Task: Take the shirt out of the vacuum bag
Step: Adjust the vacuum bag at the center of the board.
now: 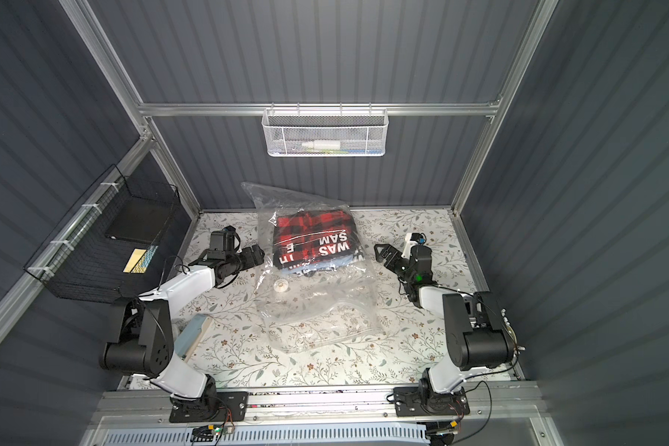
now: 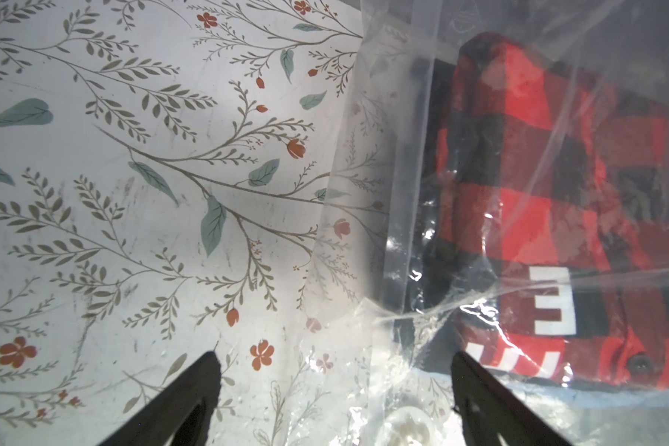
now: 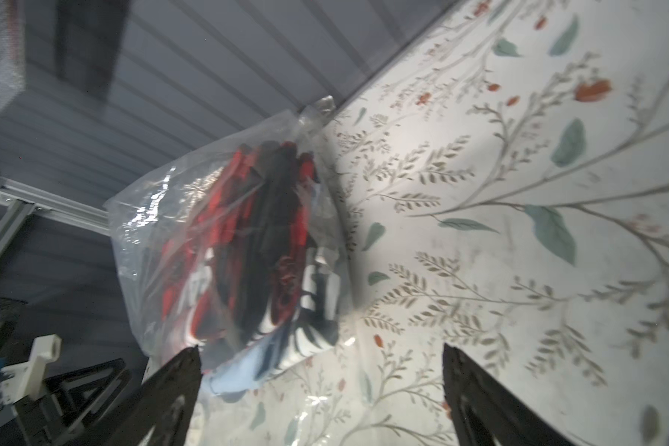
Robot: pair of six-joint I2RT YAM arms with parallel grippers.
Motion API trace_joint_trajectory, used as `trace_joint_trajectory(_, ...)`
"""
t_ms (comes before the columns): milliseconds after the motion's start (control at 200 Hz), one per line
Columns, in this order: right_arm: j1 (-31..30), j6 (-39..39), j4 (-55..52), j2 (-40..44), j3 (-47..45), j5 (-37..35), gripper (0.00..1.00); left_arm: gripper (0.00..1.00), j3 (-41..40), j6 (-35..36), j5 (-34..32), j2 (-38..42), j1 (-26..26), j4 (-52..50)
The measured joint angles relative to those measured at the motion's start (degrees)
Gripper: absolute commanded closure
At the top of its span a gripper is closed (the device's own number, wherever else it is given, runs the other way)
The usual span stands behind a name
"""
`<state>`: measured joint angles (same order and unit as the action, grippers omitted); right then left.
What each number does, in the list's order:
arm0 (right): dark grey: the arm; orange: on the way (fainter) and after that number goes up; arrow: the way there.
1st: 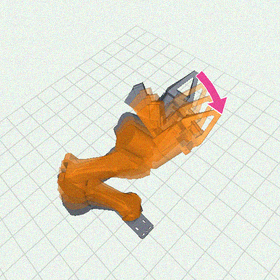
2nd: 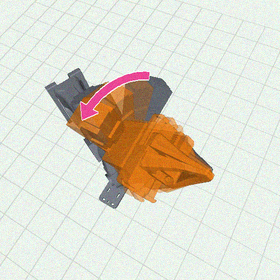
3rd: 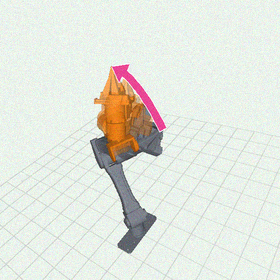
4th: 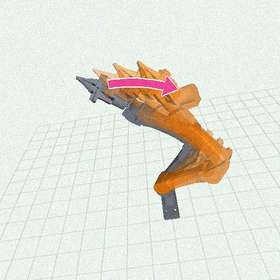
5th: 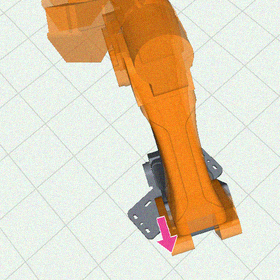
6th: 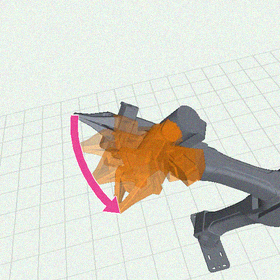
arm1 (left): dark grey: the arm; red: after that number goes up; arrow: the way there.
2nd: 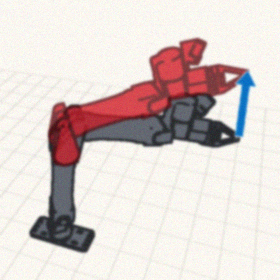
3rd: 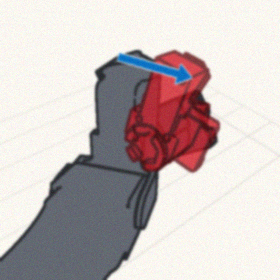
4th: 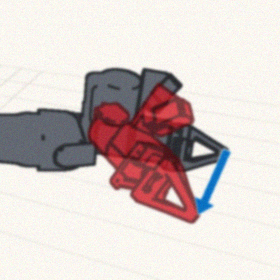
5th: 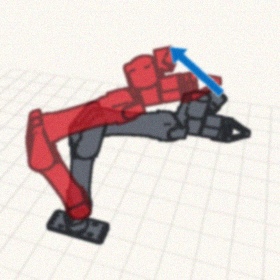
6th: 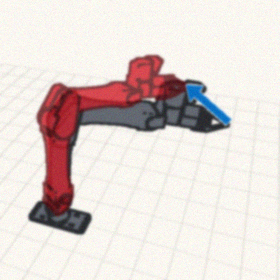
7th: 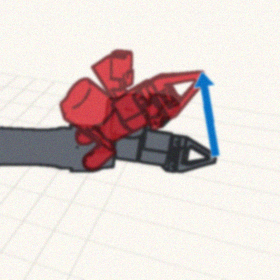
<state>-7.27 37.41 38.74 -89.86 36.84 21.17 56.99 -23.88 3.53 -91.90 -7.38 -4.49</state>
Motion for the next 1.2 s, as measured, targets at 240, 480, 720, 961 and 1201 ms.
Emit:
trace_joint_trajectory(240, 0.9, 3.3, -3.8, -4.4, 8.3, 4.8, 0.03, 0.04, -0.6, -1.8, -2.0, -2.0, -2.9, 1.6)
trace_joint_trajectory(480, -5.9, -1.9, -12.7, -4.1, 12.5, 1.0, 0.13, 0.06, -1.0, -3.2, -3.8, -3.9, -3.1, 2.6)
trace_joint_trajectory(720, -8.8, -3.3, -14.3, -11.5, 22.2, 0.7, 0.11, 0.14, 0.0, -5.2, -4.7, -11.8, -3.1, 3.5)
trace_joint_trajectory(961, -9.4, -4.3, -18.8, -23.9, 32.8, 0.7, 0.11, 0.16, 3.7, -6.5, -5.3, -15.2, -4.3, 4.2)
trace_joint_trajectory(1201, -12.7, -7.7, -25.8, -35.0, 47.5, -2.0, 0.09, 0.19, 4.2, -7.9, -6.3, -15.8, -7.9, 4.7)
